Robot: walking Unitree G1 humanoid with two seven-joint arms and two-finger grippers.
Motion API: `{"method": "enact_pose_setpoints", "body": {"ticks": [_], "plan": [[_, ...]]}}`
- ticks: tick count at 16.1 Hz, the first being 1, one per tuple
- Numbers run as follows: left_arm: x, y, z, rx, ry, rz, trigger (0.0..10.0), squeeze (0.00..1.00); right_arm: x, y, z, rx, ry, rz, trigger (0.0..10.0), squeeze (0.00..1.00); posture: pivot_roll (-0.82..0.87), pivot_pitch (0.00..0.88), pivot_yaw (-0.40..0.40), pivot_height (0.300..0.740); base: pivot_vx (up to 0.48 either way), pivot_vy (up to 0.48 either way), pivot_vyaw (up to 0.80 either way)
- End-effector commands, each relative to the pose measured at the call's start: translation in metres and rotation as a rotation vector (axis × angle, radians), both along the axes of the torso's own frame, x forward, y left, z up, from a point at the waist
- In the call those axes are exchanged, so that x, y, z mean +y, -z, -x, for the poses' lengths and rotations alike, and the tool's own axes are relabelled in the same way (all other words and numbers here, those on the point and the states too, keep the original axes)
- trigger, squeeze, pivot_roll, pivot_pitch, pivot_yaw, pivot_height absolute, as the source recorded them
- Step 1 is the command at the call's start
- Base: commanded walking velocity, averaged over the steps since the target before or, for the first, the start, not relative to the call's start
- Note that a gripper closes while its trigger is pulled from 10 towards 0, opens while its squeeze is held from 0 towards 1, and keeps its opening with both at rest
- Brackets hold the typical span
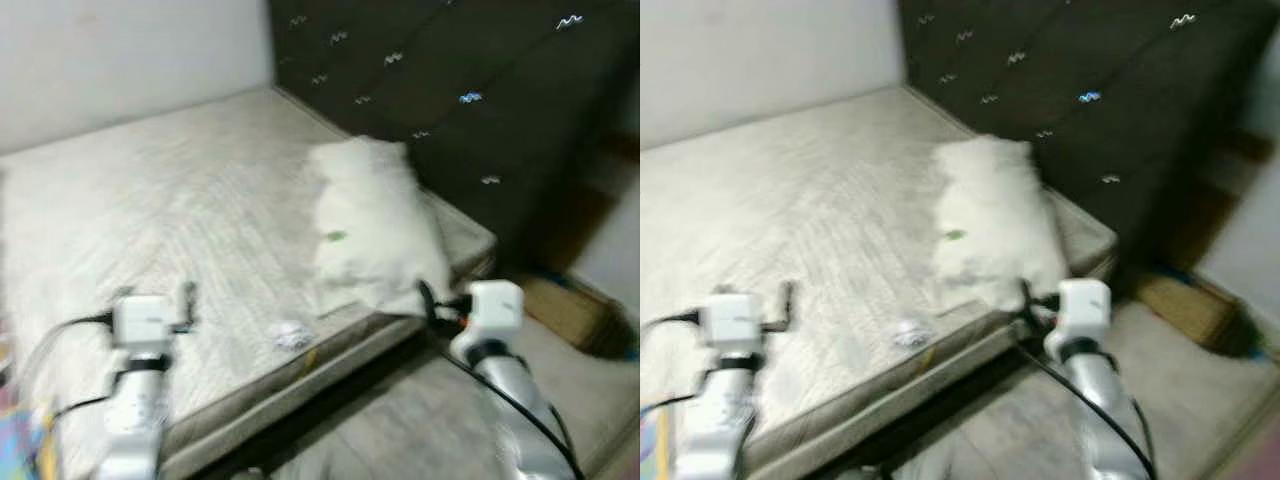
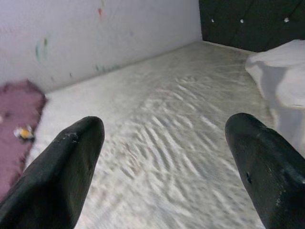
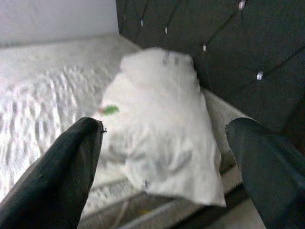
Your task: Clean up the room
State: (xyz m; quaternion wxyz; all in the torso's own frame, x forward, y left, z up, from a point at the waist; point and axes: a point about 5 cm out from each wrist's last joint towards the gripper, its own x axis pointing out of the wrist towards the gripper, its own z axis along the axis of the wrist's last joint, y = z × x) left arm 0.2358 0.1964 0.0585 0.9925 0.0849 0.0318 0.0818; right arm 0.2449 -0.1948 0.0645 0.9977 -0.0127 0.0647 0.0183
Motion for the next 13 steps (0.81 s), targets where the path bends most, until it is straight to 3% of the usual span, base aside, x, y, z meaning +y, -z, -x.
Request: {"method": "enact_pose_setpoints", "body": {"ticks": [1,13], "plan": [[0.0064,-0.0037,0.0001,-0.013,-0.010,-0.011,10.0,0.00,0.0080,-0.0028,-0.0024,-0.013,-0.008,-0.024,10.0,0.00,-0.06,0.000,-0.020,0.740,0.000,0.000,0.80],[0.0006,-0.0035,0.0000,0.001,0.038,0.014,10.0,0.00,0.0075,-0.0019,0.0028,-0.003,-0.007,-0.024,10.0,0.00,-0.07,0.000,-0.028,0.740,0.000,0.000,0.80]]}}
